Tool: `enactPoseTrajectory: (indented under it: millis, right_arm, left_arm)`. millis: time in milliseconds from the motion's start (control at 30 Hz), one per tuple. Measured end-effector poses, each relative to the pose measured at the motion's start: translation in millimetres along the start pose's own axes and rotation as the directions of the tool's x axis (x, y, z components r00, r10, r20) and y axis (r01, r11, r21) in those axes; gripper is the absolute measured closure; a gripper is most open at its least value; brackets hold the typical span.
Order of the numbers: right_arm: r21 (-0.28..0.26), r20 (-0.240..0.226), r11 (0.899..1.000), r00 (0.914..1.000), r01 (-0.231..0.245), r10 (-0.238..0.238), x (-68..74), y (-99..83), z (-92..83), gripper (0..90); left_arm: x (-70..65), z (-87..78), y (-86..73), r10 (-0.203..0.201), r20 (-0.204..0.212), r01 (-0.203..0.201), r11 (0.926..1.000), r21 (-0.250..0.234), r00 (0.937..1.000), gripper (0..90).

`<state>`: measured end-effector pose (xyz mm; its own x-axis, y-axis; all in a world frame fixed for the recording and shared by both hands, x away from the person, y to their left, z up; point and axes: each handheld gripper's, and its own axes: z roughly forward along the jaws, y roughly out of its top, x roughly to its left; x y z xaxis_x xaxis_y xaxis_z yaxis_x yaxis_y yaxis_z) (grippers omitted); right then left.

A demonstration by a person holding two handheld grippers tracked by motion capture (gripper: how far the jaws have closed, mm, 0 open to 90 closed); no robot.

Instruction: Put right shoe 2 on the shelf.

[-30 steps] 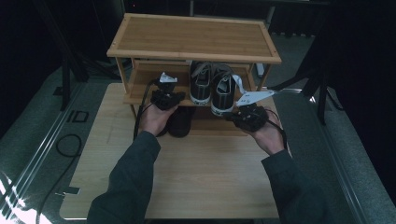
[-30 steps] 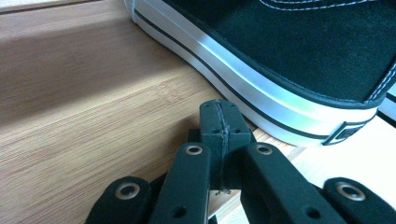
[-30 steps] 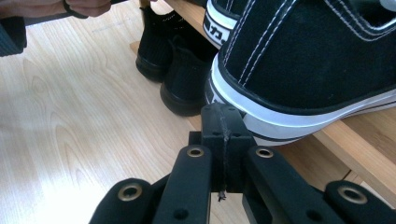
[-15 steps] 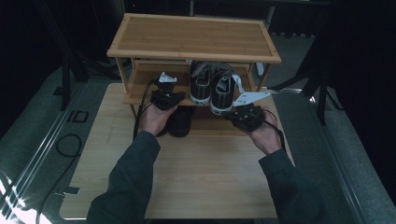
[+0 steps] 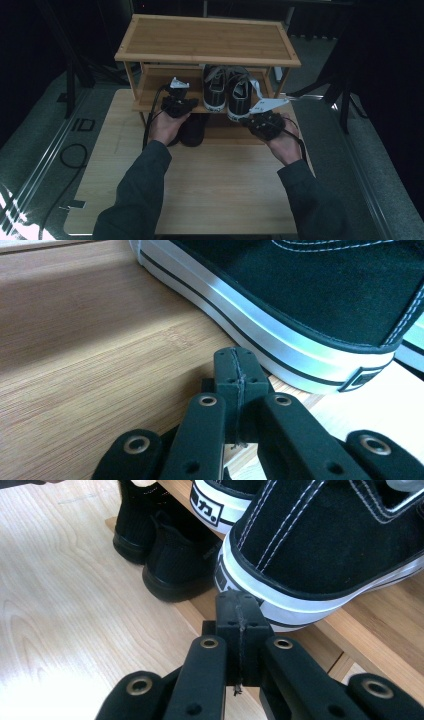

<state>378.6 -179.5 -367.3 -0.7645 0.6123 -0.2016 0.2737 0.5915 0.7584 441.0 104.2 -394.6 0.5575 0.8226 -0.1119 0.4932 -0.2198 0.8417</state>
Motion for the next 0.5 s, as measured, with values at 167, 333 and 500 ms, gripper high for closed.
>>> enactPoseTrajectory:
  millis: [167,333,500]
  right_arm:
    - [-0.001,0.012,1.000,0.9999,0.002,-0.002,1.7,0.7,5.2,90.0]
    - [0.010,0.058,1.000,0.9983,0.000,-0.001,-0.4,-0.4,6.5,90.0]
    - [-0.007,0.057,1.000,0.9983,-0.010,0.011,-2.8,0.7,5.4,90.0]
  left_arm:
    - [-0.5,-0.8,0.2,0.007,0.002,-0.007,1.0000,0.001,1.0000,90.0]
    - [0.3,-0.7,0.2,0.003,0.007,-0.003,1.0000,-0.001,1.0000,90.0]
    - [-0.1,-0.5,0.2,0.001,0.003,-0.001,1.0000,-0.003,1.0000,90.0]
